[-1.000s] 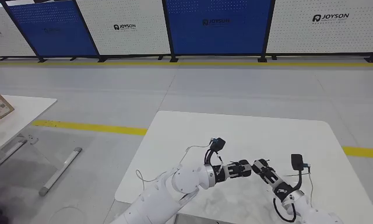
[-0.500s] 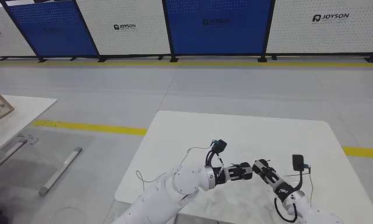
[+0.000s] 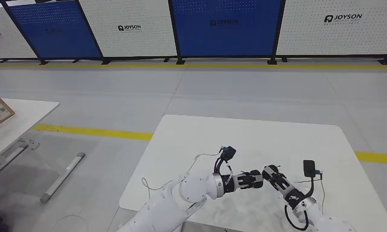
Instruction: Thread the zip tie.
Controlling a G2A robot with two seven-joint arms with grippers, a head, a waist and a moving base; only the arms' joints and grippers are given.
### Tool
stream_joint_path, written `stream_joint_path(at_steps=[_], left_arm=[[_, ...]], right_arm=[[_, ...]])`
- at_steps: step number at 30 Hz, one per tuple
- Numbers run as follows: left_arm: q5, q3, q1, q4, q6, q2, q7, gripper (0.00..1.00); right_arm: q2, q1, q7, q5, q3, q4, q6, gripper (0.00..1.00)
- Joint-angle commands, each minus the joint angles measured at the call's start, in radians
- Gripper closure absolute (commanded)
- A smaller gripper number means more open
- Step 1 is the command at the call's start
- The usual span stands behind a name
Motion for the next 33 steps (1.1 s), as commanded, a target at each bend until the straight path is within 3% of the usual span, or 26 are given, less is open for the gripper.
stream_joint_path(at_steps=[1,16,25,33], left_arm=[[-0.001,-0.001,-0.002,0.001,0.004,-0.001,0.013,1.0],[0.003,-0.001,-0.003,0.001,0.011,-0.001,0.023,1.0],[0.016,0.028,-0.013,0.006,0.017,-0.008,0.035,1.0],[-0.003,0.04,-0.026,0.017,0.003,-0.013,0.025,1.0]], right_arm=[[-0.001,-0.001,-0.005,-0.001,-0.001,0.001,0.0,1.0],[-0.005,0.002,-0.02,-0.04,-0.004,-0.013,0.091,1.0],[-0.008,0.005,-0.01,-0.057,-0.012,-0.018,0.088,1.0],[-0.008,-0.01,-0.007,-0.047,0.002,-0.026,0.055,1.0]])
